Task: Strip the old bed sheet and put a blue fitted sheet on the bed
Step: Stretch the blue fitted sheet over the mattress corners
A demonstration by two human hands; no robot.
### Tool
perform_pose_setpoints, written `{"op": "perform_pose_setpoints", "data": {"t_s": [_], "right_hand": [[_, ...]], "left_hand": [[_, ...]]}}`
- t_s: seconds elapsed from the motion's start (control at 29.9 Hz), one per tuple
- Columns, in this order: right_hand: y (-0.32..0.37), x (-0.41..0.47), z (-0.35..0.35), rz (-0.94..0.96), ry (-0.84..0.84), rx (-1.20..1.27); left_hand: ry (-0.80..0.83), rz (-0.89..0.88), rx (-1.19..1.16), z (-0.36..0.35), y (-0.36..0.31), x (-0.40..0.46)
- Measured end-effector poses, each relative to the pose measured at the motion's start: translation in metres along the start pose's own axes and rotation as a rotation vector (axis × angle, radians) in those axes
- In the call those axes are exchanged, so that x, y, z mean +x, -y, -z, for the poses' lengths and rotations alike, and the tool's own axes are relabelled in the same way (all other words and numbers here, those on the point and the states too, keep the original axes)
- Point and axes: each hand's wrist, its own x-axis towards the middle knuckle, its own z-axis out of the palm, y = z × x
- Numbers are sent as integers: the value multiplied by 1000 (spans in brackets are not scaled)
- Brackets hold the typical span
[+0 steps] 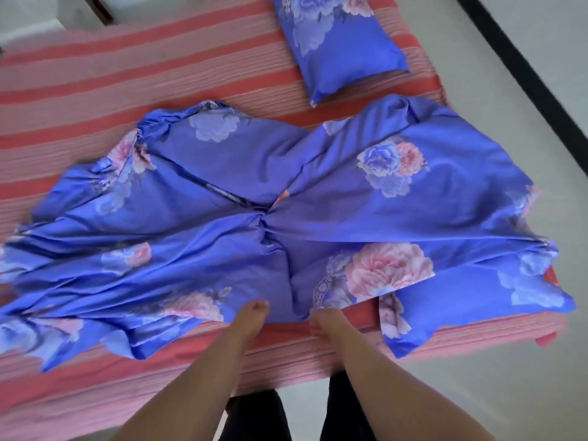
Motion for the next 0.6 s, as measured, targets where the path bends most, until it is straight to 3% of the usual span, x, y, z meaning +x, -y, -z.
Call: {"op": "perform_pose_setpoints", "data": {"t_s": [0.2,0.47,0.6], "right_hand": [[6,6,-121,63,-126,-128],[37,-41,-352,248,218,-376],[60,-28,-388,336,110,-352]], "left_hand": [[-22,193,-171,117,136,3],[-162,330,-504,267,274,-1],[-201,365,-620,303,304,7]]}}
